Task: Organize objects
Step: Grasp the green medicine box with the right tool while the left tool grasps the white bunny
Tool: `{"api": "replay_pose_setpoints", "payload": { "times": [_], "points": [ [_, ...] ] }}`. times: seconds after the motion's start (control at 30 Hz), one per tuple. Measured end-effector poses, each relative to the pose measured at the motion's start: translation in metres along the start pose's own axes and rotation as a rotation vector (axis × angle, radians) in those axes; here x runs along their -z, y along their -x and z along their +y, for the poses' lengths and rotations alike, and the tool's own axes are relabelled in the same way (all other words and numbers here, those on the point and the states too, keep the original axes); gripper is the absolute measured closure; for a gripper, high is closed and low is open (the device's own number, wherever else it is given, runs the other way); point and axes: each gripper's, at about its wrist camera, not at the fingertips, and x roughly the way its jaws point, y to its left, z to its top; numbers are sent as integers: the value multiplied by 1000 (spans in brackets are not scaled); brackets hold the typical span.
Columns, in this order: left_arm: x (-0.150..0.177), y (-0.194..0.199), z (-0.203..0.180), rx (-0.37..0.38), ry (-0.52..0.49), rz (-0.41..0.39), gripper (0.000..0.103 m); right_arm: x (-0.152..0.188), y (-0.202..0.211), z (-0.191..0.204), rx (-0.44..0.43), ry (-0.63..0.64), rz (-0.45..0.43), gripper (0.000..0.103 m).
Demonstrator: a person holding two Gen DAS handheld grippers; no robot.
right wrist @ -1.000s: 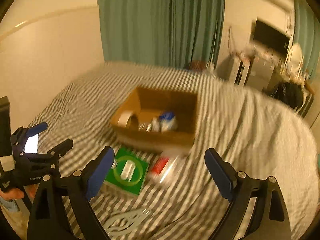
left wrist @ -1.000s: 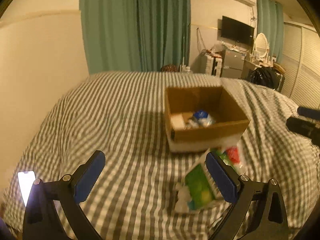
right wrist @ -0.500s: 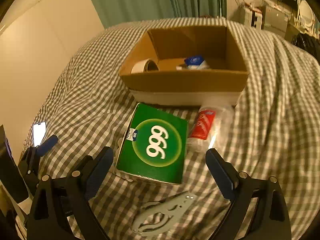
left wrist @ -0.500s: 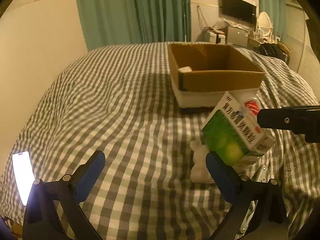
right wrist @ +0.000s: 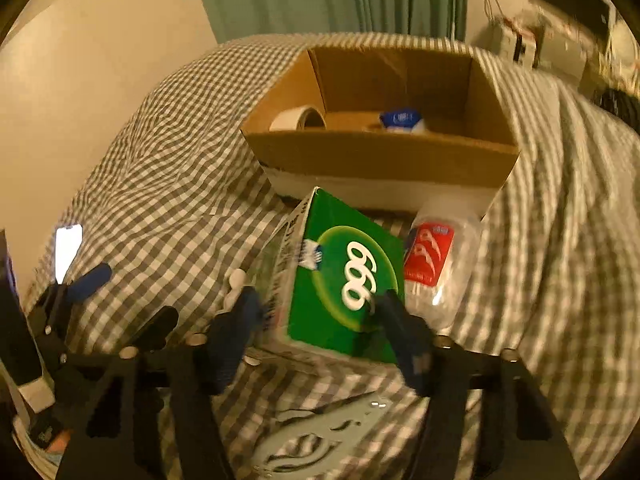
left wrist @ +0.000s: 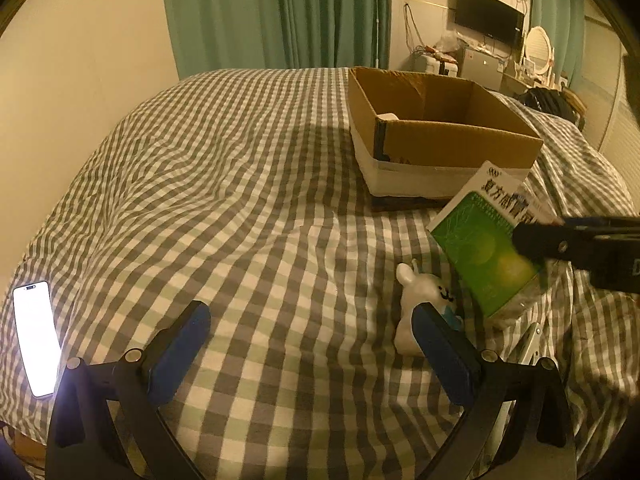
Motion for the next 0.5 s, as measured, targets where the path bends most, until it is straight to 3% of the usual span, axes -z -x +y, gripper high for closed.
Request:
{"api": "replay_pose_setpoints", "payload": {
  "times": [0.17,0.23,0.3,0.5],
  "points": [
    [-1,-2,-8,20,-10,11,0,5,2,4,15,37,12,49],
    [-1,-2,-11,19,-18,14,0,8,-5,2,27,29,33,27],
    [-1,-3,-13,16,-24,16,0,11,-12,-1,37,12,49,16],
    [-1,-8,-9,20,-13,33,0,17,-38,-3,-31,-23,112,13]
  ]
}}
